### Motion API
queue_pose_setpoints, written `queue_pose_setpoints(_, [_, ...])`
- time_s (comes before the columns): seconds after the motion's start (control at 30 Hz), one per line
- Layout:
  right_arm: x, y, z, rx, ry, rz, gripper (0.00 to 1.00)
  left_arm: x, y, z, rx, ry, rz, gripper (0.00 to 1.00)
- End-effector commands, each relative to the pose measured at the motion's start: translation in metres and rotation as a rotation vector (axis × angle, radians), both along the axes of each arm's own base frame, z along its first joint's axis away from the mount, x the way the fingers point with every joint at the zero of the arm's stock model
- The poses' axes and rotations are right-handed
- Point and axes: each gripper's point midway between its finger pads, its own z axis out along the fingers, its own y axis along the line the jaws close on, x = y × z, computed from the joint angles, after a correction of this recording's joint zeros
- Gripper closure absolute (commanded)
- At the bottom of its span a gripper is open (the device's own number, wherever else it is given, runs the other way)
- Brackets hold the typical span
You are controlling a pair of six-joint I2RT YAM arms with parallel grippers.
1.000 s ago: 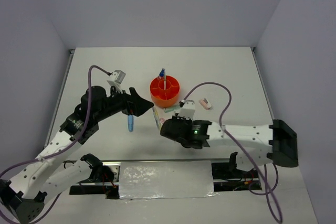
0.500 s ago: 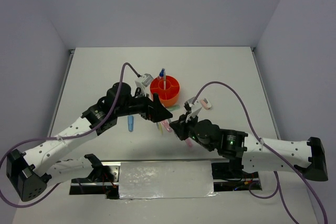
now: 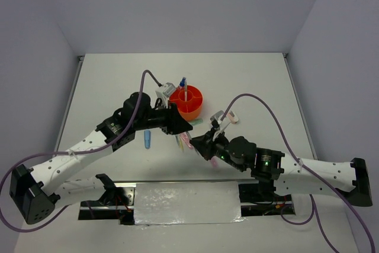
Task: Sort the stationery into containers
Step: Pick up the pen from the center of the board, then place the pen in the storage box, then pick up the pen from the center of the board.
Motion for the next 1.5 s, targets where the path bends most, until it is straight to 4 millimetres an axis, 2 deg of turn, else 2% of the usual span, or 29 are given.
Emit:
queue_pose_setpoints(0.0, [-0.004, 0.005, 0.011, 0.038, -0.036, 0.032, 0.98, 0.001, -0.010, 0.021, -0.064, -0.058, -0.035, 0.70])
queue_pose_setpoints(0.13, [-0.007, 0.006, 0.005, 0.025, -0.044, 0.054, 0.91, 0.005, -0.013, 0.036, -0.094, -0.120, -0.037, 0.98])
queue_pose_setpoints(0.17, [-0.003, 0.001, 0.005, 0.033, -0.039, 0.024, 0.66, 0.008, -0.013, 0.043, -0.098, -0.137, -0.030, 1.00])
queue_pose_setpoints(0.2, [-0.001, -0.004, 0.003, 0.028, -0.031, -0.002, 0.47, 0.011, -0.011, 0.043, -0.081, -0.160, -0.020, 1.00])
queue_pose_setpoints(0.23, [0.002, -0.010, -0.001, 0.025, -0.021, -0.034, 0.34, 0.021, -0.007, 0.045, -0.060, -0.192, 0.029, 1.00])
queue_pose_setpoints(0.27, [0.008, -0.023, 0.006, 0.064, -0.012, -0.102, 0.04, 0.030, -0.003, 0.050, -0.036, -0.226, 0.076, 1.00])
queue_pose_setpoints(0.3, [0.011, -0.033, 0.002, 0.058, 0.000, -0.138, 0.00, 0.042, 0.006, 0.045, 0.022, -0.248, 0.138, 1.00])
queue_pose_setpoints(0.33, [0.011, -0.046, 0.008, 0.098, 0.002, -0.169, 0.00, 0.055, 0.013, 0.046, 0.054, -0.276, 0.212, 1.00])
queue_pose_setpoints(0.37, [0.015, -0.056, 0.010, 0.129, 0.021, -0.225, 0.00, 0.077, 0.026, 0.052, 0.094, -0.312, 0.337, 1.00])
queue_pose_setpoints(0.4, [0.015, -0.064, 0.006, 0.124, 0.030, -0.241, 0.00, 0.088, 0.031, 0.057, 0.118, -0.360, 0.383, 1.00])
queue_pose_setpoints(0.43, [0.014, -0.072, 0.014, 0.168, 0.028, -0.248, 0.00, 0.097, 0.034, 0.063, 0.130, -0.396, 0.415, 1.00])
queue_pose_setpoints(0.53, [0.009, -0.083, 0.017, 0.190, 0.041, -0.238, 0.00, 0.128, 0.040, 0.081, 0.173, -0.482, 0.524, 1.00])
queue_pose_setpoints(0.57, [0.007, -0.085, 0.011, 0.164, 0.051, -0.239, 0.00, 0.145, 0.040, 0.090, 0.184, -0.514, 0.580, 1.00])
queue_pose_setpoints(0.6, [0.006, -0.087, 0.013, 0.173, 0.063, -0.238, 0.00, 0.155, 0.043, 0.091, 0.220, -0.541, 0.604, 1.00])
queue_pose_setpoints(0.7, [0.003, -0.090, 0.008, 0.151, 0.088, -0.236, 0.00, 0.186, 0.037, 0.084, 0.287, -0.561, 0.624, 1.00])
queue_pose_setpoints(0.73, [0.003, -0.089, 0.007, 0.142, 0.090, -0.233, 0.00, 0.199, 0.032, 0.077, 0.301, -0.561, 0.631, 1.00])
queue_pose_setpoints(0.77, [0.002, -0.090, 0.006, 0.127, 0.093, -0.231, 0.00, 0.209, 0.035, 0.072, 0.321, -0.557, 0.654, 1.00])
queue_pose_setpoints(0.83, [0.002, -0.090, 0.005, 0.112, 0.099, -0.233, 0.00, 0.225, 0.031, 0.056, 0.354, -0.538, 0.664, 0.95])
queue_pose_setpoints(1.0, [0.001, -0.090, 0.006, 0.102, 0.095, -0.223, 0.00, 0.249, 0.023, 0.027, 0.399, -0.527, 0.669, 0.96])
queue_pose_setpoints(1.1, [-0.001, -0.088, 0.006, 0.107, 0.094, -0.206, 0.00, 0.254, 0.019, 0.007, 0.397, -0.489, 0.658, 0.89])
queue_pose_setpoints(1.13, [-0.001, -0.088, 0.006, 0.106, 0.094, -0.206, 0.00, 0.251, 0.015, -0.005, 0.396, -0.475, 0.631, 0.81])
queue_pose_setpoints(1.2, [-0.001, -0.089, 0.004, 0.102, 0.092, -0.208, 0.00, 0.249, 0.013, -0.015, 0.387, -0.450, 0.626, 0.72])
queue_pose_setpoints(1.23, [-0.001, -0.088, 0.003, 0.102, 0.093, -0.209, 0.00, 0.246, 0.011, -0.022, 0.389, -0.438, 0.606, 0.58])
queue_pose_setpoints(1.3, [0.000, -0.086, 0.001, 0.090, 0.094, -0.208, 0.00, 0.242, 0.013, -0.027, 0.386, -0.420, 0.606, 0.41])
queue_pose_setpoints(1.33, [0.000, -0.085, -0.001, 0.082, 0.096, -0.211, 0.00, 0.240, 0.013, -0.027, 0.378, -0.412, 0.603, 0.28])
queue_pose_setpoints(1.37, [0.001, -0.085, -0.002, 0.075, 0.098, -0.217, 0.00, 0.239, 0.012, -0.028, 0.370, -0.400, 0.605, 0.23])
queue_pose_setpoints(1.4, [0.003, -0.082, -0.009, 0.045, 0.104, -0.224, 0.00, 0.232, 0.017, -0.018, 0.351, -0.404, 0.613, 0.17])
queue_pose_setpoints(1.43, [0.004, -0.080, -0.012, 0.028, 0.107, -0.232, 0.00, 0.229, 0.019, -0.015, 0.340, -0.396, 0.617, 0.05])
queue_pose_setpoints(1.47, [0.005, -0.074, -0.021, -0.017, 0.114, -0.228, 0.00, 0.226, 0.022, -0.010, 0.335, -0.392, 0.631, 0.01])
